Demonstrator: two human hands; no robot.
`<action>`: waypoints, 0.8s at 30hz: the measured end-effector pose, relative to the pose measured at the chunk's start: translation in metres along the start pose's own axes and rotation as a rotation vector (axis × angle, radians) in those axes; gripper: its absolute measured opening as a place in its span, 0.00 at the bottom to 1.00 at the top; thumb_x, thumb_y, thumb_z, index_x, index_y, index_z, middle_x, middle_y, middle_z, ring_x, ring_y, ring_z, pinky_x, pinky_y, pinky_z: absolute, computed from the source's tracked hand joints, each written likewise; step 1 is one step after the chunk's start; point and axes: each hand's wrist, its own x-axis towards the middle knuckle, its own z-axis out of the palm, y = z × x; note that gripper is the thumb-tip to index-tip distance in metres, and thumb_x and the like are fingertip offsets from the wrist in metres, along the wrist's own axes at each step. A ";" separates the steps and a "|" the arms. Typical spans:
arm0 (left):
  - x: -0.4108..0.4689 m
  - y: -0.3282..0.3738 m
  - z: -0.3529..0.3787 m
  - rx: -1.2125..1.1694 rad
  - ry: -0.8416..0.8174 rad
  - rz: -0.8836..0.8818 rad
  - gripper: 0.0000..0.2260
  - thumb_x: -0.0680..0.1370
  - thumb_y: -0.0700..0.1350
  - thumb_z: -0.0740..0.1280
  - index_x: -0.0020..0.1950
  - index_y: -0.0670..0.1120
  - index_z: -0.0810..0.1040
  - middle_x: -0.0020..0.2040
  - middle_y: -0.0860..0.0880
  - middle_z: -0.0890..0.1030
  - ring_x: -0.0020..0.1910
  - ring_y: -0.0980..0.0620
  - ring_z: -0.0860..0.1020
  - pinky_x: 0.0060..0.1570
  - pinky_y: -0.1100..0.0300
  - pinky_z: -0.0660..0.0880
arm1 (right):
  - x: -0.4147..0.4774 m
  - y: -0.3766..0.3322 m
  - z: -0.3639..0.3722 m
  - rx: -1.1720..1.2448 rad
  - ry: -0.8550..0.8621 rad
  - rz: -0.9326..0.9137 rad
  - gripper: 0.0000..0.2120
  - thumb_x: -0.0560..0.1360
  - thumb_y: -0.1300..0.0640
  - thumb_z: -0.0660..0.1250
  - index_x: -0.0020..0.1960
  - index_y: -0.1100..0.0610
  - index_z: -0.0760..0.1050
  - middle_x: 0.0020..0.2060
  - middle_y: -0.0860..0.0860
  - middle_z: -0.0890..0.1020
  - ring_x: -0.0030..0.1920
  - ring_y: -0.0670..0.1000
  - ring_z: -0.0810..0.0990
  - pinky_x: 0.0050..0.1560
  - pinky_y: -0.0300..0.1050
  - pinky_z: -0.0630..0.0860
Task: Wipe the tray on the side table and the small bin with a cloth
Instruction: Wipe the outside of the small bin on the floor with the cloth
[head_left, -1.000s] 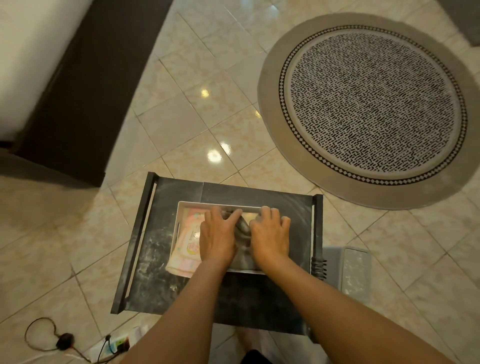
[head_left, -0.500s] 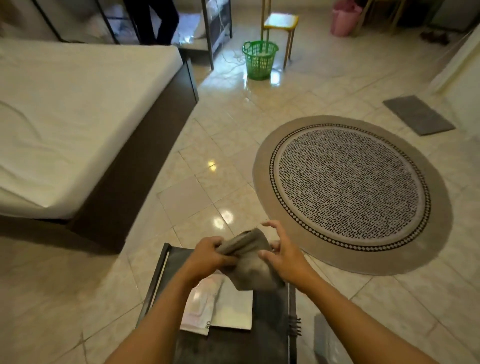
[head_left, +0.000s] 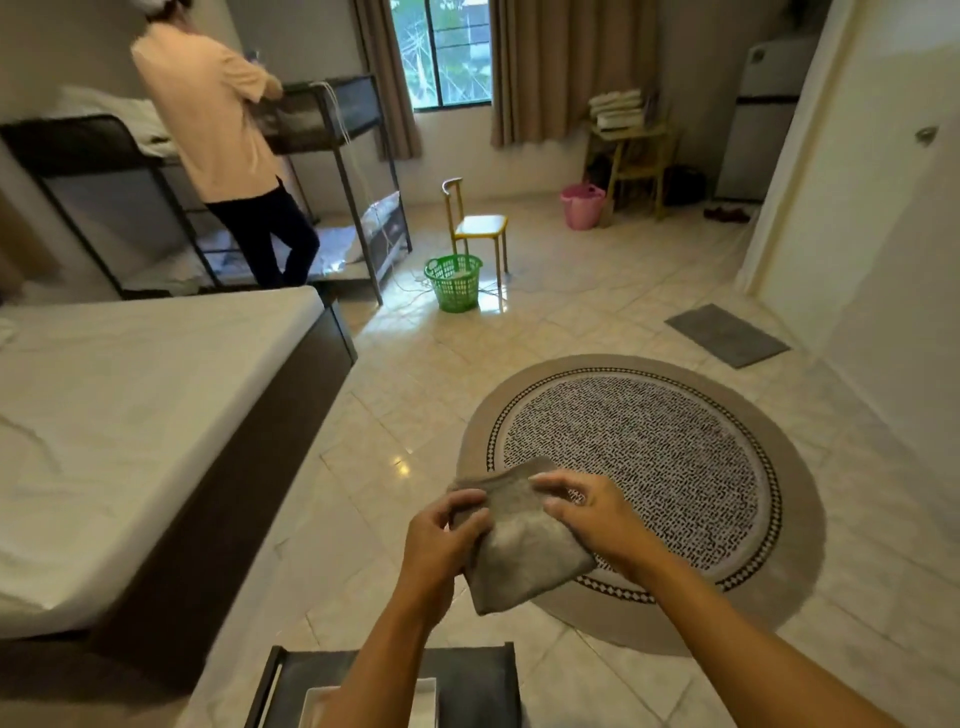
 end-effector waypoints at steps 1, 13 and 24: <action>0.000 0.006 0.011 0.034 -0.056 -0.012 0.15 0.73 0.41 0.76 0.57 0.53 0.82 0.59 0.48 0.78 0.55 0.46 0.79 0.48 0.51 0.83 | -0.004 -0.004 -0.016 -0.009 -0.019 0.028 0.18 0.73 0.62 0.72 0.59 0.45 0.80 0.60 0.47 0.78 0.57 0.48 0.80 0.52 0.45 0.84; -0.012 0.064 0.118 0.505 -0.401 0.045 0.46 0.67 0.38 0.79 0.79 0.47 0.58 0.72 0.49 0.59 0.69 0.48 0.65 0.66 0.52 0.73 | -0.055 -0.017 -0.150 -0.037 -0.280 0.166 0.47 0.67 0.76 0.71 0.78 0.50 0.60 0.67 0.56 0.64 0.53 0.55 0.79 0.41 0.40 0.81; -0.006 -0.006 0.152 0.727 -0.519 0.021 0.52 0.67 0.40 0.80 0.81 0.45 0.49 0.79 0.49 0.47 0.77 0.46 0.51 0.77 0.49 0.55 | -0.074 0.048 -0.153 -0.420 -0.231 0.246 0.49 0.67 0.70 0.75 0.80 0.52 0.55 0.74 0.52 0.60 0.60 0.51 0.73 0.53 0.44 0.81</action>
